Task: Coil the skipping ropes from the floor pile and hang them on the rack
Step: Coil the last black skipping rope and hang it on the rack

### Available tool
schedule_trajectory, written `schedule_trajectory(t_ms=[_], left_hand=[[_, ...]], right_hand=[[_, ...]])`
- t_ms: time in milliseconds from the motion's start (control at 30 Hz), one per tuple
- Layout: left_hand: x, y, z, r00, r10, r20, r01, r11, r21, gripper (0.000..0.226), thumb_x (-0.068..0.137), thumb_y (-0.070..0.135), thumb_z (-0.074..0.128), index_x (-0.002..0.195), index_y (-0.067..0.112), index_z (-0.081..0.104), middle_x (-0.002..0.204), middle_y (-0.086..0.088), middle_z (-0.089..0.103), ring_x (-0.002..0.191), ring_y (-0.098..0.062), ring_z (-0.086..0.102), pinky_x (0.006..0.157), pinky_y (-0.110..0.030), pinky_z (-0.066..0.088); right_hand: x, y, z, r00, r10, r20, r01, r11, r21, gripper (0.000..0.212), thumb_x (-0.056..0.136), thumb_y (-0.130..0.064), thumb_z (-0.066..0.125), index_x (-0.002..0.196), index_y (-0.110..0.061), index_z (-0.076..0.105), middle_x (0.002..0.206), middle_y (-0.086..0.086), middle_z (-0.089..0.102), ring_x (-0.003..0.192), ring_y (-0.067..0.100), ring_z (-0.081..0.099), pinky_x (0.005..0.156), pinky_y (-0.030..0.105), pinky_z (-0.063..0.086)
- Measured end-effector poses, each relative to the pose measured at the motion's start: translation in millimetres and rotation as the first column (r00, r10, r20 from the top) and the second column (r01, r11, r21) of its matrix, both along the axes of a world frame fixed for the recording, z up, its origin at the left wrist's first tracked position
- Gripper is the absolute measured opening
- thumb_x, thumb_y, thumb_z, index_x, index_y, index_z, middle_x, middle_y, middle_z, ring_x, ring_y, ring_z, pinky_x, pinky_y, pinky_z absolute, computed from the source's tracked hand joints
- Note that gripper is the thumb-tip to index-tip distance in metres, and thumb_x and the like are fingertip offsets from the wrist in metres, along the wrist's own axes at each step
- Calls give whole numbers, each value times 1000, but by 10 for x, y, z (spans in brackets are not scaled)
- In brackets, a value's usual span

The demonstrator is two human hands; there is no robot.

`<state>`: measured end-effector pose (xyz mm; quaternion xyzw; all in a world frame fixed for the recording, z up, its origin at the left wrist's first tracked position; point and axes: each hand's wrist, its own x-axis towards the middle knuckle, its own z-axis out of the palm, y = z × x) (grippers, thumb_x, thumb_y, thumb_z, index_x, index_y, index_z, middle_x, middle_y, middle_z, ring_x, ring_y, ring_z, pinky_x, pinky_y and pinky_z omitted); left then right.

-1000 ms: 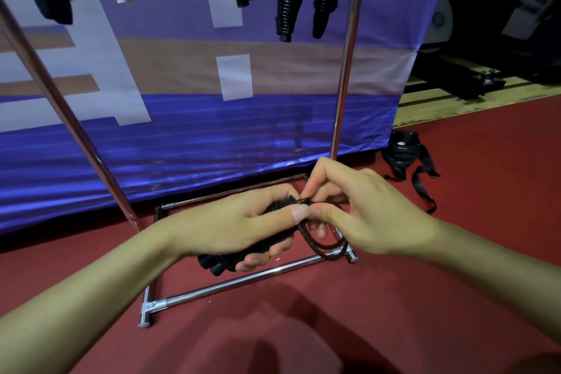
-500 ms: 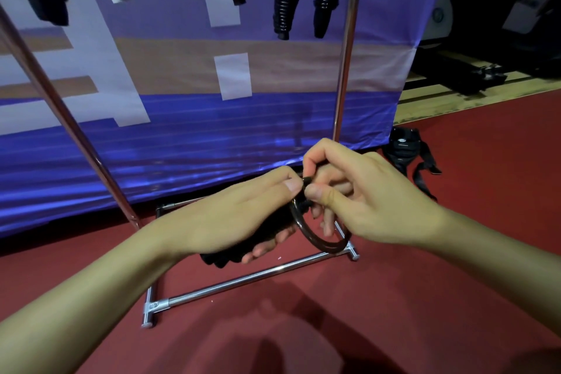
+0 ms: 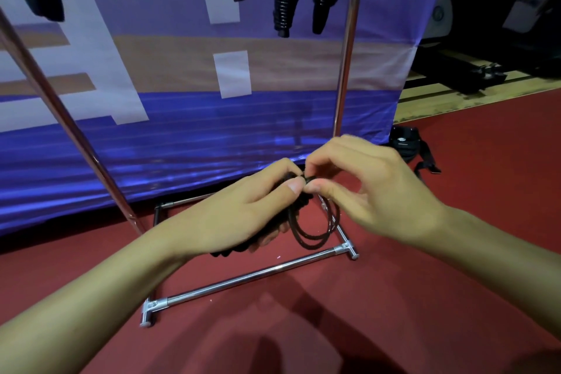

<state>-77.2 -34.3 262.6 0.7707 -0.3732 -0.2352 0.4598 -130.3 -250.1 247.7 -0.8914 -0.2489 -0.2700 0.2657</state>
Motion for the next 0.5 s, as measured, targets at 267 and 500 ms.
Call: schedule_trajectory(t_ms=[267,500], left_hand=[[94,80,-40,999,-22,48,19,998,58,26,102,45,49,108,20,56,69,-3,57,49,-16,48,41,-26,40],[135,109,-151,990,-140,-21,141,971,191,28,102,44,53,110,17,56,83,-13,68,49,-19,52,43,-27,41]], right_hand=[[6,-31,33,916,145,-375,-29,954,298,7,97,-16,70,102,-20,73,93,-4,73,92,20,72,85,44,59],[-3,-38,102,806,142,-575,-167,986,11,11,97,-17,70,102,-23,63,88,-11,64,78,14,65,66,20,51]])
